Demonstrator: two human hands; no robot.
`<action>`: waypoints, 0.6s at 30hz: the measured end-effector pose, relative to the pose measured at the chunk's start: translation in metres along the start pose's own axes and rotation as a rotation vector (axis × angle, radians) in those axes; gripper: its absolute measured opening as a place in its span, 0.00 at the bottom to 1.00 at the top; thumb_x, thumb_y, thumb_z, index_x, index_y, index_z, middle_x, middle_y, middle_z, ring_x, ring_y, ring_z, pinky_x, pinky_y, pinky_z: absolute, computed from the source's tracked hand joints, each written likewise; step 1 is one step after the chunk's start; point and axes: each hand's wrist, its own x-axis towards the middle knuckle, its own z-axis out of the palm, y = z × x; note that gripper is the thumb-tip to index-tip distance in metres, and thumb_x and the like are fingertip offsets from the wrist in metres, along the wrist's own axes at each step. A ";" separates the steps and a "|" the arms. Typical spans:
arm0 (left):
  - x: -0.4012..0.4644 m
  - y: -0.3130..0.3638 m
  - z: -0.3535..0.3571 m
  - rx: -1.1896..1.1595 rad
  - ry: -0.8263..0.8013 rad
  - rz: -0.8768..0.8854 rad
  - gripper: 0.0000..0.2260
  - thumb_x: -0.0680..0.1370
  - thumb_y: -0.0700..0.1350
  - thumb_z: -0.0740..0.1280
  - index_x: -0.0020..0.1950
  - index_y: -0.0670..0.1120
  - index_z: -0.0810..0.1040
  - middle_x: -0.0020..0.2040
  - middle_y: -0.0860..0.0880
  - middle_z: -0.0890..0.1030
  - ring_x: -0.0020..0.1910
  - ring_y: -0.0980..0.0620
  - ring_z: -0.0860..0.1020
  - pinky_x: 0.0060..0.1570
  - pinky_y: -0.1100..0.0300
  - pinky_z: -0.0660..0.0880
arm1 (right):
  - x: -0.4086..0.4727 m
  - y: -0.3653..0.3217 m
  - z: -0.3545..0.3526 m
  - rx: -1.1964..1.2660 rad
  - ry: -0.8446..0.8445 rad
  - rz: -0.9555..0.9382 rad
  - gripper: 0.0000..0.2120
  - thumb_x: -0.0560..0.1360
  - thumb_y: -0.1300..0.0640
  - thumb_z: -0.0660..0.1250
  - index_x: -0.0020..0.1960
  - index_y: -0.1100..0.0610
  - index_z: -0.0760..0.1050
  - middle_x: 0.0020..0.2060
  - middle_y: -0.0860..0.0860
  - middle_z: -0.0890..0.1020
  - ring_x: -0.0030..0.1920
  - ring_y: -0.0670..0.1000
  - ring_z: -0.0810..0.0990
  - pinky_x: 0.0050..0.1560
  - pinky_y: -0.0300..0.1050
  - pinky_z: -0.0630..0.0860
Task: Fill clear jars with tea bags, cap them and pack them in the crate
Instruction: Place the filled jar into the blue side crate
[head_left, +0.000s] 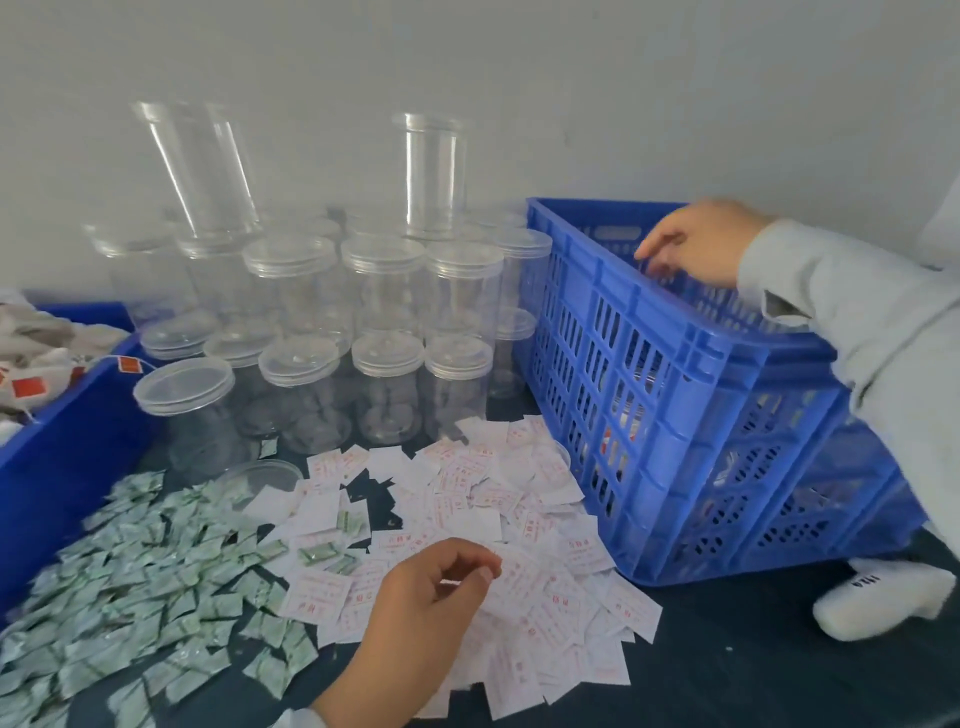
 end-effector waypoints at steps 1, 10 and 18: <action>0.001 0.000 -0.003 -0.007 0.028 0.000 0.13 0.77 0.38 0.66 0.38 0.55 0.82 0.39 0.60 0.83 0.39 0.63 0.79 0.39 0.74 0.72 | -0.005 -0.011 -0.003 0.173 0.106 -0.016 0.14 0.76 0.67 0.58 0.49 0.54 0.79 0.45 0.51 0.80 0.45 0.49 0.79 0.43 0.36 0.71; -0.005 -0.004 -0.028 -0.098 0.197 -0.056 0.13 0.76 0.34 0.66 0.38 0.51 0.81 0.37 0.55 0.83 0.42 0.50 0.80 0.47 0.59 0.76 | -0.008 -0.145 0.075 0.195 0.184 -0.088 0.33 0.74 0.50 0.66 0.74 0.57 0.55 0.68 0.59 0.67 0.66 0.60 0.68 0.64 0.50 0.67; -0.033 -0.023 -0.070 -0.151 0.199 -0.113 0.19 0.75 0.34 0.66 0.33 0.56 0.82 0.38 0.53 0.84 0.35 0.60 0.79 0.42 0.68 0.74 | 0.045 -0.139 0.178 0.718 0.232 0.380 0.59 0.65 0.44 0.77 0.77 0.56 0.37 0.76 0.57 0.54 0.75 0.58 0.57 0.71 0.53 0.59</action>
